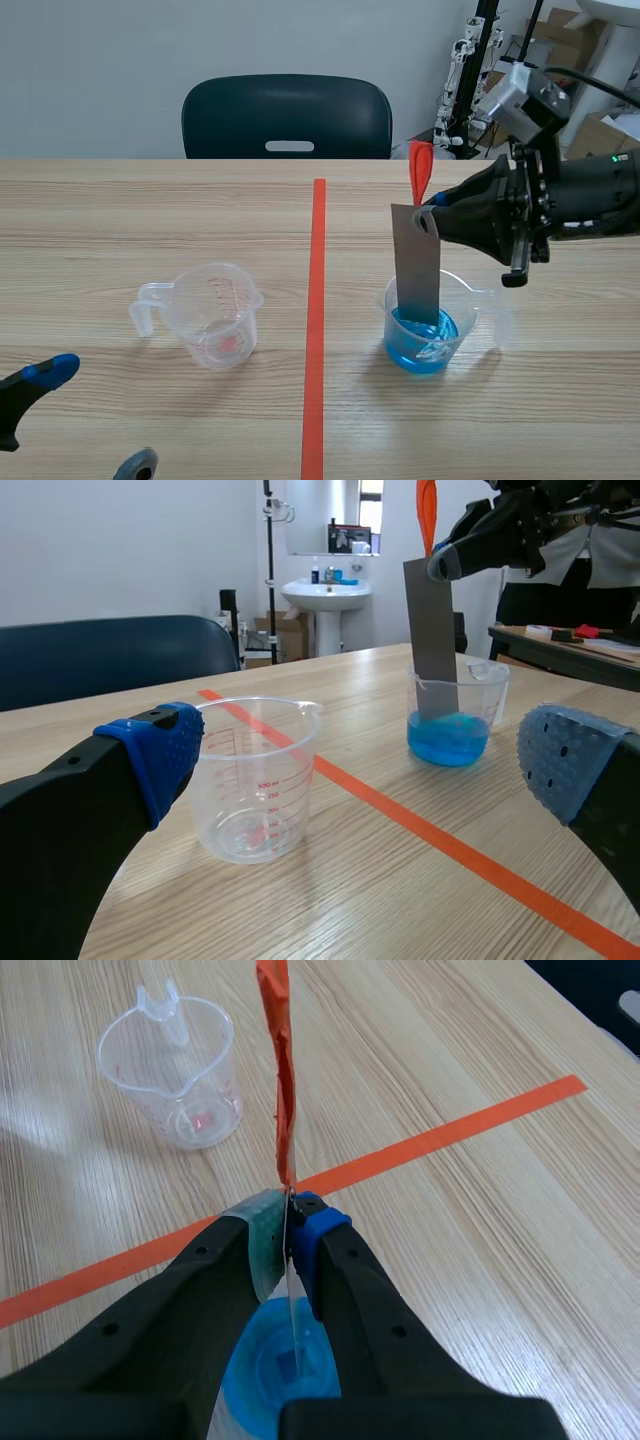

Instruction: Do the redox reaction experiment. lower the plate into the blue solution

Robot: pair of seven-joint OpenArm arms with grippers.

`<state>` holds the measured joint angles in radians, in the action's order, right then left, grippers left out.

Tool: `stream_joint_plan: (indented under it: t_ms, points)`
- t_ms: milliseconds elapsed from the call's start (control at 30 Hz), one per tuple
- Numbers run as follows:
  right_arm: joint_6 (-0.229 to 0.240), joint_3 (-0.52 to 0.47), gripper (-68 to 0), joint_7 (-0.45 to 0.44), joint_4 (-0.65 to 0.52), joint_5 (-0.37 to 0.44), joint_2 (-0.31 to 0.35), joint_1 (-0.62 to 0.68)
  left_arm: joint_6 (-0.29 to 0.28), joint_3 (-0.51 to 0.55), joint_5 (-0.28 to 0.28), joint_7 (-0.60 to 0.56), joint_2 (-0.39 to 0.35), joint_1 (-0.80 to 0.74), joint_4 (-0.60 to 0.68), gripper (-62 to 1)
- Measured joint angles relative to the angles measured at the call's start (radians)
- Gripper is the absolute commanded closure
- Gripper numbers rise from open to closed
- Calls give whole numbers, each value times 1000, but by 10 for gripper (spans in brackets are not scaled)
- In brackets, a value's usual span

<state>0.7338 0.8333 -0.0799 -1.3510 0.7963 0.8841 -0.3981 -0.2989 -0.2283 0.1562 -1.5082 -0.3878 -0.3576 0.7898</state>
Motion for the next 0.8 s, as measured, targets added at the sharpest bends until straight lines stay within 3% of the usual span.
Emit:
stream_joint_plan:
  t_ms: [133,233,433,667,800]
  points:
    - [0,0,-6,-71,-35,0,61,0,0,-3,42,0,0,0,0,-623]
    - [0,0,-6,-76,-104,1,118,0,0,-17,84,0,0,0,0,-623]
    - [0,0,-6,-77,-245,100,198,0,0,-22,81,0,3,0,0,-623]
    - [0,0,-6,-130,-373,113,311,0,0,-22,81,0,3,0,39,-623]
    - [4,-4,-6,-161,-390,113,348,0,0,-22,90,0,3,0,40,-623]
